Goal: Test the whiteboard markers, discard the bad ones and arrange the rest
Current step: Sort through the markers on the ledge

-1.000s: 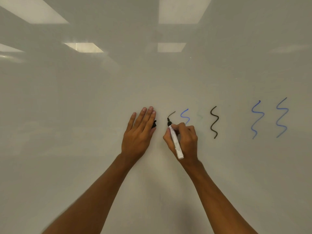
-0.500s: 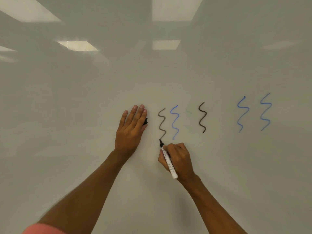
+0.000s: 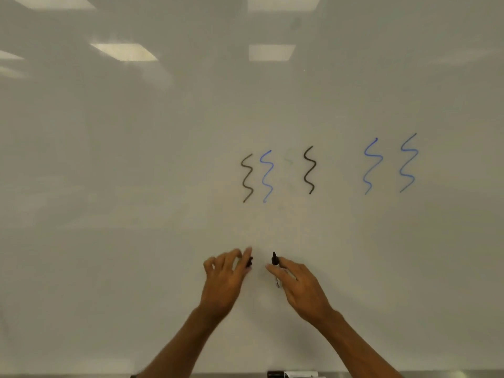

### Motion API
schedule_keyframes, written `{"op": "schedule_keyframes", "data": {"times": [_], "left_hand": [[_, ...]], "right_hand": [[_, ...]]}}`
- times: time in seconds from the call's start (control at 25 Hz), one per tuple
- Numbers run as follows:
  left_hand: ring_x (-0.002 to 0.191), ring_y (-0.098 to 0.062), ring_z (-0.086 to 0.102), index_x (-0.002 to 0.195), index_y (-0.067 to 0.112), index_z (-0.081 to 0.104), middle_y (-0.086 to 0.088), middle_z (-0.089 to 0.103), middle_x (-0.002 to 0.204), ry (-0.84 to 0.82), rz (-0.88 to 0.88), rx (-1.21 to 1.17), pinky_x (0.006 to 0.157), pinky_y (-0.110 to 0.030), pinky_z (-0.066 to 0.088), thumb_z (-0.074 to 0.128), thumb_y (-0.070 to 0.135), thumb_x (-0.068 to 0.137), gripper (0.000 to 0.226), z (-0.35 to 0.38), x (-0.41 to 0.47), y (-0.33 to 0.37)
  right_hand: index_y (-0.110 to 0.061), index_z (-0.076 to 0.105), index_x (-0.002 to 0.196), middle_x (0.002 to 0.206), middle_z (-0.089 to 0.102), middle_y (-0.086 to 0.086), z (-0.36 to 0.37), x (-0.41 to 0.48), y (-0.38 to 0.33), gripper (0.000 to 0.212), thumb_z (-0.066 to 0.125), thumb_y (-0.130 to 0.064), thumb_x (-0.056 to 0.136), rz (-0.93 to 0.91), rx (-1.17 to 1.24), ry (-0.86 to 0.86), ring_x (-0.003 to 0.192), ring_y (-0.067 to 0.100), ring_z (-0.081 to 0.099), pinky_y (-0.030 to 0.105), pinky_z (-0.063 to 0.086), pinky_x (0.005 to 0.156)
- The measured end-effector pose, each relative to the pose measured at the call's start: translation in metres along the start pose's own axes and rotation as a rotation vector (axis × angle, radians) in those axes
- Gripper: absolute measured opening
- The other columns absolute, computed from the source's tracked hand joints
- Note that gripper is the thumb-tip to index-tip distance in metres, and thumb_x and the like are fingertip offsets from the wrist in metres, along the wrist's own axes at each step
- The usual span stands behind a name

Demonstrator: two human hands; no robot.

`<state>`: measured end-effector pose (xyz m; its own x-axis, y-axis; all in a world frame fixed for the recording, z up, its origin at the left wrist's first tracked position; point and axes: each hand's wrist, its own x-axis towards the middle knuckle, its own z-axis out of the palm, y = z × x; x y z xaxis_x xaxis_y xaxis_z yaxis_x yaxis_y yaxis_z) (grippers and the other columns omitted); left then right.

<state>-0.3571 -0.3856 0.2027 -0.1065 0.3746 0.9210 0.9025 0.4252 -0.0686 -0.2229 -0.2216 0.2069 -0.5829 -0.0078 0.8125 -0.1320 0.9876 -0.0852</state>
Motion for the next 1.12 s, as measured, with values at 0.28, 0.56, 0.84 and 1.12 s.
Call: {"op": "schedule_keyframes", "data": {"times": [0.28,0.56,0.84,1.12], "left_hand": [[0.095,-0.007,0.059,0.108,0.015,0.06,0.005,0.053,0.096,-0.514,-0.505,-0.33,0.078,-0.005,0.041,0.051,0.016,0.096,0.015,0.027,-0.093,0.067],[0.1,-0.017,0.059,0.121,0.008,0.061,-0.008,0.062,0.109,-0.709,-0.631,-0.461,0.085,-0.013,0.04,0.056,0.013,0.092,0.029,0.033,-0.109,0.091],[0.103,-0.021,0.058,0.123,0.006,0.059,-0.012,0.062,0.112,-0.75,-0.553,-0.433,0.082,-0.011,0.034,0.056,0.012,0.093,0.032,0.04,-0.106,0.112],[0.098,-0.021,0.058,0.115,0.01,0.063,-0.008,0.064,0.107,-0.856,-0.471,-0.391,0.083,-0.027,0.043,0.053,0.015,0.094,0.024,0.049,-0.107,0.125]], "right_hand": [[-0.029,0.044,0.11,0.1,0.05,-0.009,0.019,-0.09,0.023,0.023,0.05,-0.012,0.094,0.156,0.083,-0.341,0.066,0.006,0.044,0.016,0.036,0.058],[-0.018,0.059,0.122,0.107,0.066,0.001,0.007,-0.131,0.053,0.03,0.048,-0.02,0.094,0.193,0.099,-0.548,0.089,0.019,0.063,0.028,0.05,0.071],[-0.022,0.059,0.124,0.112,0.064,-0.001,0.006,-0.139,0.058,0.031,0.048,-0.021,0.095,0.146,0.104,-0.6,0.094,0.018,0.062,0.027,0.048,0.075],[-0.018,0.057,0.126,0.117,0.063,0.001,0.009,-0.144,0.059,0.031,0.051,-0.02,0.096,0.183,0.139,-0.685,0.103,0.017,0.058,0.024,0.042,0.083]]}}
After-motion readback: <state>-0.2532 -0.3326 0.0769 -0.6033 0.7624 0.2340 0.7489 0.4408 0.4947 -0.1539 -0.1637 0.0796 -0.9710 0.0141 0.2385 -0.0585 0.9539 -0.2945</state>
